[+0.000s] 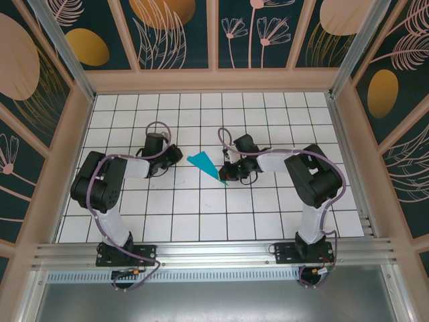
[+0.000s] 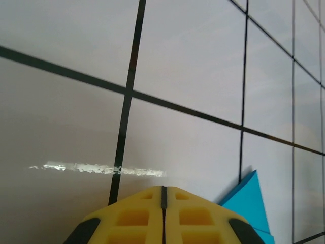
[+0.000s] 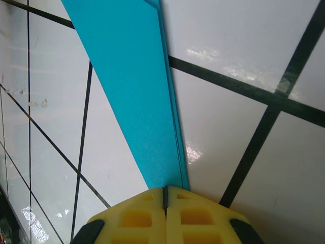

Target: Fold a paper plane with a square sheet of paper (pick it up from the middle)

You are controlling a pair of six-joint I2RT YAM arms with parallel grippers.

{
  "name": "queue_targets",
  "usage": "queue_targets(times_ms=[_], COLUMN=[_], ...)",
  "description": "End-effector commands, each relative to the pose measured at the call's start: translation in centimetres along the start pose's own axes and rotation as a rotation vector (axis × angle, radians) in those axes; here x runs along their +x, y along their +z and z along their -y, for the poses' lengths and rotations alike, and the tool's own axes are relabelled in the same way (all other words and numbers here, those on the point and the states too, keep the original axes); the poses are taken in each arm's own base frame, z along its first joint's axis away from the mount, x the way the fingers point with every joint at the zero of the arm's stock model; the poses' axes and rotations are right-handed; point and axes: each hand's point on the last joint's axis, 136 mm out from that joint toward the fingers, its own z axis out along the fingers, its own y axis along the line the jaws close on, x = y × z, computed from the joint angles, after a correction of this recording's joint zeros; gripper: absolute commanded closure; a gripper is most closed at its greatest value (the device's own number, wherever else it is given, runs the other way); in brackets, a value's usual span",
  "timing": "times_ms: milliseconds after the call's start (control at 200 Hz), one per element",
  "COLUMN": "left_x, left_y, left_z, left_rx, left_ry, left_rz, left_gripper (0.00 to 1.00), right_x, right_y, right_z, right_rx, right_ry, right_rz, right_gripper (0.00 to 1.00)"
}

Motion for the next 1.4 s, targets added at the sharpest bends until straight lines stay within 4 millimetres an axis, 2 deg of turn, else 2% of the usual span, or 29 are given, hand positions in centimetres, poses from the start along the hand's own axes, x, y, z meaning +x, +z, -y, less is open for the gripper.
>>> queue_targets(times_ms=[0,120,315,330,420,605,761,901,976,1096,1221,1391], left_x=[-1.2,0.0,4.0,4.6,6.1,7.4,7.9,8.5,8.5,8.6,8.7,8.9], left_y=[-2.4,-3.2,-1.3,-0.6,0.8,2.5,2.7,2.9,2.9,3.1,3.2,3.3], left_z=[3.8,6.9,10.0,9.4,9.1,7.1,5.2,4.2,4.0,3.9,3.7,3.5], left_rx=[0.106,0.187,0.238,0.223,0.222,0.150,0.062,0.027,0.016,0.012,0.006,-0.001], left_ry=[0.053,0.078,0.110,0.103,0.082,0.050,0.040,0.037,0.033,0.036,0.034,0.031], left_rz=[0.039,0.018,-0.076,-0.096,-0.140,-0.189,-0.198,-0.214,-0.215,-0.220,-0.223,-0.229], left_gripper=[0.90,0.90,0.90,0.90,0.91,0.92,0.94,0.94,0.95,0.95,0.96,0.96], right_x=[8.6,8.4,7.9,7.8,7.3,5.3,1.9,-1.9,-3.0,-3.7,-4.1,-4.6], right_y=[1.1,1.1,1.1,1.1,1.0,0.5,-0.8,-2.8,-3.3,-2.3,-0.3,1.2], right_z=[9.2,8.9,8.4,8.3,7.9,6.1,2.6,-1.7,-3.7,-4.9,-4.6,-4.4], right_rx=[0.345,0.334,0.314,0.312,0.299,0.243,0.141,0.033,-0.026,-0.052,-0.058,-0.066], right_ry=[0.180,0.177,0.167,0.167,0.157,0.119,0.046,-0.053,-0.102,-0.149,-0.147,-0.153], right_rz=[-0.225,-0.219,-0.208,-0.206,-0.194,-0.141,-0.052,0.041,0.062,0.040,0.004,-0.023], right_gripper=[0.96,0.96,0.96,0.96,0.96,0.96,0.95,0.94,0.93,0.93,0.93,0.95])
